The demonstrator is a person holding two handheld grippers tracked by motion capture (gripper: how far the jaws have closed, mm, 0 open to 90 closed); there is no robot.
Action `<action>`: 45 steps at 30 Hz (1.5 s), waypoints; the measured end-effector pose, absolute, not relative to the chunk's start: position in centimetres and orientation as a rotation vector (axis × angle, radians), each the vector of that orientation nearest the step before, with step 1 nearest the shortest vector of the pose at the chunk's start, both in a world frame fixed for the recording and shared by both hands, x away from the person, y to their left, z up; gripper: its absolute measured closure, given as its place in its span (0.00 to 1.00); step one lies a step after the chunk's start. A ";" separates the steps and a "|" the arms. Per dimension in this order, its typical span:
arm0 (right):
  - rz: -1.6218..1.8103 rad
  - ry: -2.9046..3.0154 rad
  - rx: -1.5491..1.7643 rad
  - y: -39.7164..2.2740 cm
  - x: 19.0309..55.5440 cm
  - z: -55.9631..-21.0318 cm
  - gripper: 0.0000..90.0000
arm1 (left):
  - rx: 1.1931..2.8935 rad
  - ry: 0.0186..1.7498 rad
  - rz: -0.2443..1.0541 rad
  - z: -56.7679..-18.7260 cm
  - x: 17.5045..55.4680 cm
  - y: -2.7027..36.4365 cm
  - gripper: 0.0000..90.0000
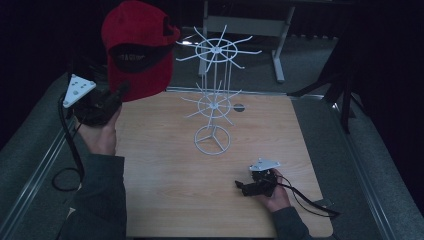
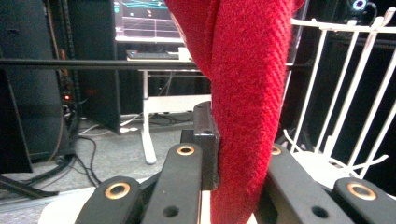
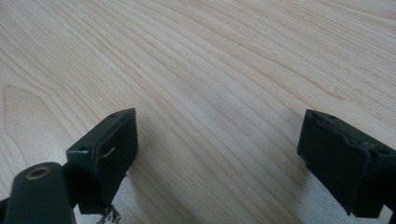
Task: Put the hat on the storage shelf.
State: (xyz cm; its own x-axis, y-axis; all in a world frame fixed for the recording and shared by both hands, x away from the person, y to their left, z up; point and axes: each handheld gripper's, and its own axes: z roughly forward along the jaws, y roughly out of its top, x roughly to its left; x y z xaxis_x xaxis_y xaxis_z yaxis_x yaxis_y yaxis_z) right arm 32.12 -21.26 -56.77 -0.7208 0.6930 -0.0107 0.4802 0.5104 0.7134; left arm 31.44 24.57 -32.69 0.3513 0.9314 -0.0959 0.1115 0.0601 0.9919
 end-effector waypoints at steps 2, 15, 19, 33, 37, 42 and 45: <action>1.026 2.461 0.985 -21.3 32.1 -56.8 0.13 | 1.373 1.039 0.829 -33.0 31.3 24.5 0.95; 1.026 2.460 0.982 -21.3 32.1 -56.8 0.13 | 1.391 1.032 0.803 -35.4 30.9 24.3 0.95; 1.026 2.460 0.982 -21.3 32.1 -56.8 0.13 | 1.393 1.036 0.790 -36.3 30.9 24.3 0.95; 1.026 2.460 0.982 -21.3 32.1 -56.8 0.13 | 1.450 1.038 0.784 -39.2 30.7 23.7 0.95; 1.026 2.460 0.981 -21.3 32.1 -56.8 0.13 | 1.459 1.046 0.777 -40.4 30.5 23.4 0.95; 1.027 2.461 0.984 -21.3 32.1 -56.8 0.13 | 1.481 1.050 0.754 -42.1 30.5 23.0 0.95; 1.027 2.461 0.986 -21.3 32.1 -56.8 0.13 | 1.514 1.041 0.741 -42.9 30.6 22.5 0.95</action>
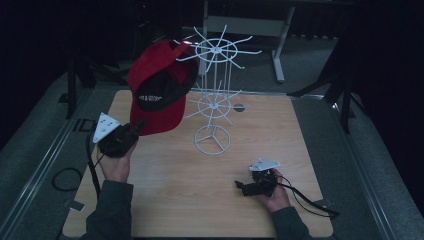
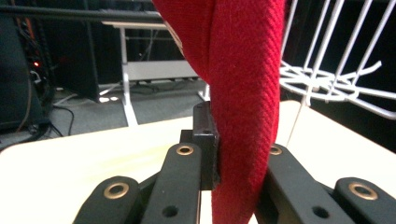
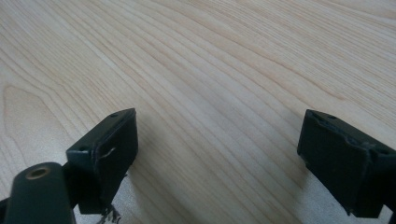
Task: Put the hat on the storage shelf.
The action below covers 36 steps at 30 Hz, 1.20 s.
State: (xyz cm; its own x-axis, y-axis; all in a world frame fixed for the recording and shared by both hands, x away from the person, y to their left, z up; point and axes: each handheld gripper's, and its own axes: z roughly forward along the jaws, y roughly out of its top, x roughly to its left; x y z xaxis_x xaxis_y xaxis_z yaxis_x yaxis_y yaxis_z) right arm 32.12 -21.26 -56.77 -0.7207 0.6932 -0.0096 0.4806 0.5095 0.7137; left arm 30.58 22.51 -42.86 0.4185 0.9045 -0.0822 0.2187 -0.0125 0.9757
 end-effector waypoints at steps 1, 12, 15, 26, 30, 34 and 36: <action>1.027 2.461 0.986 -21.3 32.1 -56.8 0.13 | 1.521 1.037 0.740 -43.0 30.6 22.4 0.95; 1.028 2.461 0.986 -21.3 32.1 -56.8 0.13 | 1.580 0.966 0.725 -43.4 30.6 21.5 0.88; 1.029 2.460 0.987 -21.2 32.1 -56.8 0.13 | 1.578 0.956 0.697 -43.5 30.6 21.5 0.80; 1.030 2.459 0.982 -21.3 32.1 -56.8 0.13 | 1.632 0.991 0.682 -44.6 30.6 21.1 0.56; 1.030 2.458 0.979 -21.3 32.2 -56.8 0.13 | 1.609 1.031 0.672 -45.6 30.7 21.4 0.52; 1.030 2.459 0.982 -21.3 32.1 -56.8 0.13 | 1.603 1.059 0.658 -46.3 30.6 21.7 0.47; 1.030 2.459 0.982 -21.3 32.1 -56.8 0.13 | 1.601 1.068 0.645 -46.7 30.5 21.8 0.46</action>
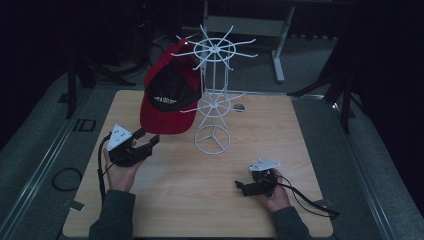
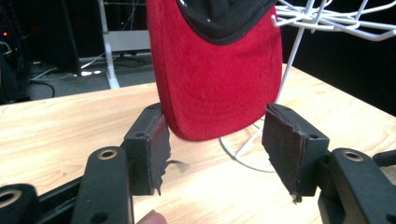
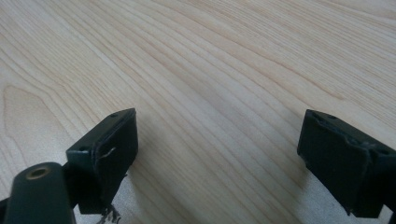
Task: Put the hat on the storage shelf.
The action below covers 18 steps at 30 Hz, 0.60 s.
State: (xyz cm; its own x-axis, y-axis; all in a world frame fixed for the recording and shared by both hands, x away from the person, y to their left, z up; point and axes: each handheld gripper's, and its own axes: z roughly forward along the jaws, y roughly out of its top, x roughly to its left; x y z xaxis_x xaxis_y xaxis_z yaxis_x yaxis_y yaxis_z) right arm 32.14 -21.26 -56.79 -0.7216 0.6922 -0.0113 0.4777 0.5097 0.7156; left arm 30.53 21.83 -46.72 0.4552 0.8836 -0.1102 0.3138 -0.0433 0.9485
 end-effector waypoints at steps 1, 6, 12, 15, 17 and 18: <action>1.030 2.459 0.982 -21.3 32.1 -56.8 0.13 | 1.606 1.074 0.647 -47.0 30.5 21.9 0.44; 1.029 2.459 0.981 -21.3 32.1 -56.8 0.13 | 1.597 1.099 0.621 -48.2 30.4 22.0 0.40; 1.028 2.460 0.979 -21.3 32.1 -56.8 0.13 | 1.621 1.122 0.597 -50.0 30.4 21.6 0.39; 1.028 2.459 0.980 -21.3 32.1 -56.8 0.13 | 1.643 1.147 0.583 -51.1 30.7 21.7 0.39; 1.028 2.459 0.980 -21.3 32.1 -56.8 0.13 | 1.652 1.170 0.570 -51.8 30.9 21.8 0.39; 1.029 2.460 0.981 -21.3 32.1 -56.8 0.13 | 1.661 1.184 0.571 -52.2 31.0 21.8 0.39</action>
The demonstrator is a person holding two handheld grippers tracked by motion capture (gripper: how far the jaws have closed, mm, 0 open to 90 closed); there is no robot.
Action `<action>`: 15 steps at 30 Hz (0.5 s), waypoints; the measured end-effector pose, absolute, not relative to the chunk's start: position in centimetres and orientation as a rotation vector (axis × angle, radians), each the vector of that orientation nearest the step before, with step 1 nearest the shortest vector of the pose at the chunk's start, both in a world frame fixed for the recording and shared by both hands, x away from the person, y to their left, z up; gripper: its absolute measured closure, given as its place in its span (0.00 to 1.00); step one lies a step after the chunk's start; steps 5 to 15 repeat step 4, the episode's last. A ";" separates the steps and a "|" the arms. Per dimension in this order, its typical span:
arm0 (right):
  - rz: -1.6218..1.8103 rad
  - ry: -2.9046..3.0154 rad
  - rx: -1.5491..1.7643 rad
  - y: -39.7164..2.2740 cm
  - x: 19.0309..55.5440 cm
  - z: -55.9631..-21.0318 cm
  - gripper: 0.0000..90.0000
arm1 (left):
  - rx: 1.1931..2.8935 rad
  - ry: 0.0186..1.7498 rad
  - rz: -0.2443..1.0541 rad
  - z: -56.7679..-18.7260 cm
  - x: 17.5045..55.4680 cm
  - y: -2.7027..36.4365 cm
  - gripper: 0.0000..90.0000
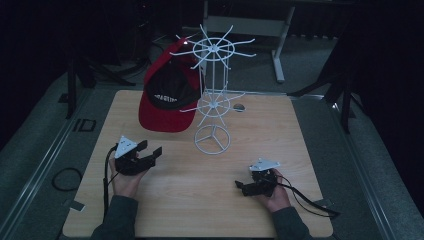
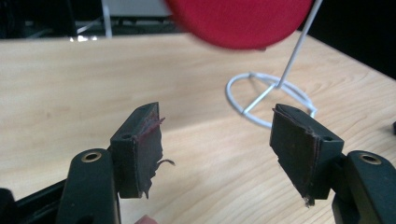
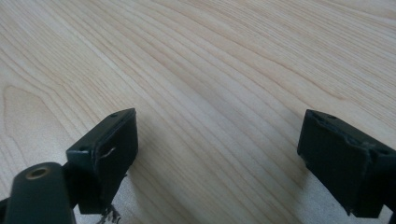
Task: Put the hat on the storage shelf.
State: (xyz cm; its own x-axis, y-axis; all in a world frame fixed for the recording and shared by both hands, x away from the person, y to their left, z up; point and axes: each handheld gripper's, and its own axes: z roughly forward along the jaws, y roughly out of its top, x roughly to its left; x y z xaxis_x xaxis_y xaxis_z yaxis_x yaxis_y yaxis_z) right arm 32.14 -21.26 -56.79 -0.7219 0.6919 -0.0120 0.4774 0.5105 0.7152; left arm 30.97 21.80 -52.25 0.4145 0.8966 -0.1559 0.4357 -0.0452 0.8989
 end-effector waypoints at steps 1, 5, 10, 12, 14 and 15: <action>1.028 2.460 0.981 -21.3 32.1 -56.8 0.13 | 1.662 1.192 0.566 -52.5 31.1 21.8 0.39; 1.028 2.460 0.982 -21.3 32.1 -56.8 0.13 | 1.682 1.222 0.584 -53.3 31.3 21.8 0.39; 1.028 2.460 0.982 -21.3 32.1 -56.8 0.13 | 1.682 1.222 0.584 -53.3 31.3 21.8 0.39; 1.028 2.460 0.982 -21.3 32.1 -56.8 0.13 | 1.682 1.222 0.584 -53.3 31.3 21.8 0.39; 1.028 2.460 0.982 -21.3 32.1 -56.8 0.13 | 1.682 1.222 0.584 -53.3 31.3 21.8 0.39; 1.028 2.460 0.982 -21.3 32.1 -56.8 0.13 | 1.682 1.222 0.584 -53.3 31.3 21.8 0.39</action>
